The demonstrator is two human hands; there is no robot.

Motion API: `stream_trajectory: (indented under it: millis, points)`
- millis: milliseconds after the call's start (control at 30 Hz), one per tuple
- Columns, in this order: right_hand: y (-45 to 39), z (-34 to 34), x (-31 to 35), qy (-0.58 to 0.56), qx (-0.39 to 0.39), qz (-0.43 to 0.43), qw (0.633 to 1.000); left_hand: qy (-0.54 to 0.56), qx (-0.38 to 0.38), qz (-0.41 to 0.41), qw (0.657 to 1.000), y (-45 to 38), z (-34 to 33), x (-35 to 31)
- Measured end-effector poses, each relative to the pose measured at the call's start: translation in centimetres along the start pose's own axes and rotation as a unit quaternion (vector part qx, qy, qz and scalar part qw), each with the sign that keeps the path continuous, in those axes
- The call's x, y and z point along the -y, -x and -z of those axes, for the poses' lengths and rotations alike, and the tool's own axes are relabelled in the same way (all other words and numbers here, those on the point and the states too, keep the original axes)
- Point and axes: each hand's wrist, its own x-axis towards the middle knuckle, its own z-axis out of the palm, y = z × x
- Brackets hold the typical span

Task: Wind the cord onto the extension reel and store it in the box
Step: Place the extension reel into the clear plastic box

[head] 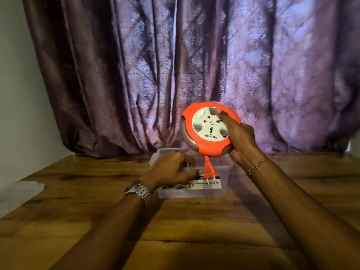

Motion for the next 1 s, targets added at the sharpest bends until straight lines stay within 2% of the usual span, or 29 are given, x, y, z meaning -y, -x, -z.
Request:
stream_trajectory:
  millis: [100, 200, 300, 367, 567, 667, 800, 1000]
  points:
    - [-1.3, 1.8, 1.1, 0.024, 0.007, 0.005, 1.000, -0.024, -0.010, -0.008, 1.000, -1.2, -0.4, -0.7]
    - [-3.0, 3.2, 2.1, 0.053, 0.020, 0.022, 0.998, 0.013, -0.053, 0.013, 0.998, -2.1, 0.2, -0.4]
    - [-5.0, 3.9, 2.8, 0.070, 0.044, 0.027, 0.996, 0.020, -0.133, 0.079, 0.988, -2.5, 1.0, 0.7]
    - [-6.3, 3.9, 2.9, 0.070, 0.068, 0.013, 0.995, 0.030, -0.156, 0.125, 0.979, -2.7, 1.0, 2.1]
    - [-8.7, 2.3, 3.2, 0.092, 0.122, 0.044, 0.987, 0.098, -0.126, 0.297, 0.942, -3.0, -0.3, 5.9]
    - [-8.8, 0.9, 2.2, 0.120, 0.151, 0.050, 0.980, 0.163, -0.125, 0.316, 0.926, -2.7, -1.1, 6.5]
    - [-8.1, -0.5, -1.2, 0.178, 0.203, 0.035, 0.962, 0.192, -0.143, 0.319, 0.917, -2.9, -1.7, 7.0]
    - [-6.9, -0.7, -6.6, 0.288, 0.262, -0.005, 0.921, 0.264, -0.185, 0.343, 0.882, -3.0, -2.5, 7.6]
